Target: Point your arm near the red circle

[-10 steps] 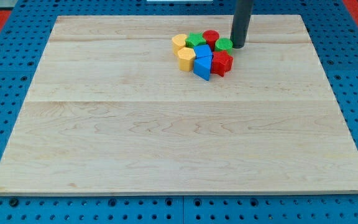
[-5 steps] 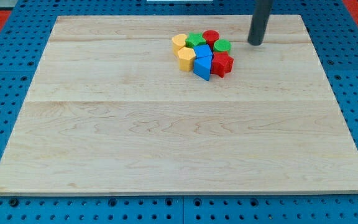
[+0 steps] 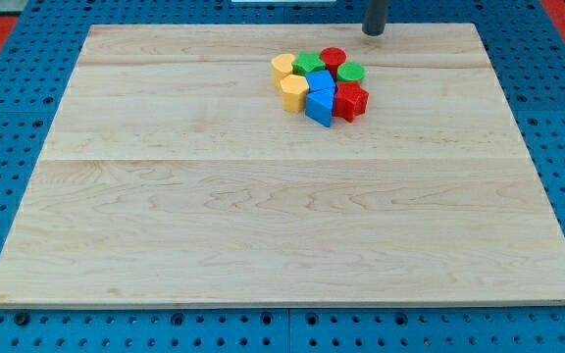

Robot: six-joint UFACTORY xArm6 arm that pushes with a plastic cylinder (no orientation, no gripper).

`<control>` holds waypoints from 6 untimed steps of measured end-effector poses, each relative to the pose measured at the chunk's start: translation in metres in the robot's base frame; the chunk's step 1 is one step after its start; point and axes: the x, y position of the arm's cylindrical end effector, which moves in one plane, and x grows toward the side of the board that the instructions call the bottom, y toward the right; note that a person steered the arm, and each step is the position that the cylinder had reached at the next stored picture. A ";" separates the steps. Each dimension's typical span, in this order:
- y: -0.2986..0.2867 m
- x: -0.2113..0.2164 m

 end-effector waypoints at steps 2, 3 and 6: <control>-0.006 0.005; -0.011 0.011; -0.020 0.023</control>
